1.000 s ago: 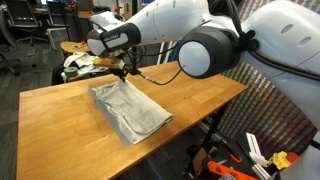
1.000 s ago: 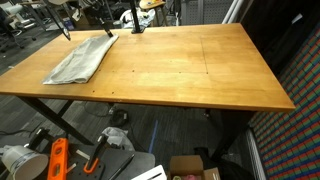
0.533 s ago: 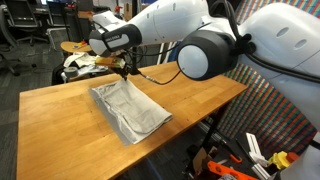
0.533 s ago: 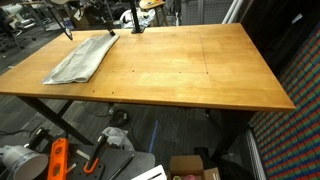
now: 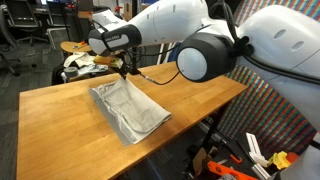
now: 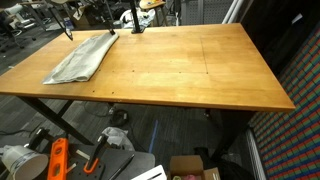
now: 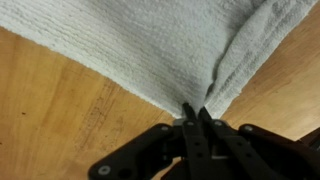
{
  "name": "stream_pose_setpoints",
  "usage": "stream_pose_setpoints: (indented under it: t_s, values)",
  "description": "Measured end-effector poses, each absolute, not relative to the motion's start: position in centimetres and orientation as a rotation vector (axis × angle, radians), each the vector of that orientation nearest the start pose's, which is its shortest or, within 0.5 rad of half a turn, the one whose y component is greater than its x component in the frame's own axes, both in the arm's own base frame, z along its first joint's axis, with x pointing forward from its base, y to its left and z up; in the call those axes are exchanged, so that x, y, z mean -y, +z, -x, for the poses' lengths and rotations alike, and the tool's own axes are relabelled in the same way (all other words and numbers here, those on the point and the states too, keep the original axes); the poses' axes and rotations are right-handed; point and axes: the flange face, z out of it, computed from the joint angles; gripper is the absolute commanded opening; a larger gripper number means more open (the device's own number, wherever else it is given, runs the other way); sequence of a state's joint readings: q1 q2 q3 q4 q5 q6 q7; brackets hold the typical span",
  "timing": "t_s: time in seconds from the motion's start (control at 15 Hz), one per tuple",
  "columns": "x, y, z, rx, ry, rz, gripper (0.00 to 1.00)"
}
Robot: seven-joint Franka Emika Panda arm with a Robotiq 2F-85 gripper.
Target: Fold the towel on the table
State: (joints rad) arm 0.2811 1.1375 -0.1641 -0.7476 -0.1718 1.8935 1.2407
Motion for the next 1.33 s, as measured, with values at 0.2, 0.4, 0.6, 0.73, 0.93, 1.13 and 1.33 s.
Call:
stream_pose_setpoints:
  t_s: [0.2, 0.4, 0.6, 0.73, 0.93, 1.13, 1.33]
  values:
    - [-14.5, 25.2, -79.0, -1.591, -0.37, 2.94, 0.53]
    - [-14.5, 24.8, -78.9, -1.586, -0.357, 2.949, 0.77]
    - [-14.9, 24.8, -78.8, -1.534, -0.341, 2.97, 0.98]
    - [-15.3, 25.3, -78.8, -1.449, -0.305, 2.992, 1.0]
    - [-15.4, 27.0, -78.5, -1.268, -0.193, 3.016, 1.0]
    - [-14.6, 28.9, -77.3, -1.09, -0.035, 3.059, 0.99]
    - [-13.5, 30.1, -75.3, -0.926, 0.147, 3.111, 1.0]
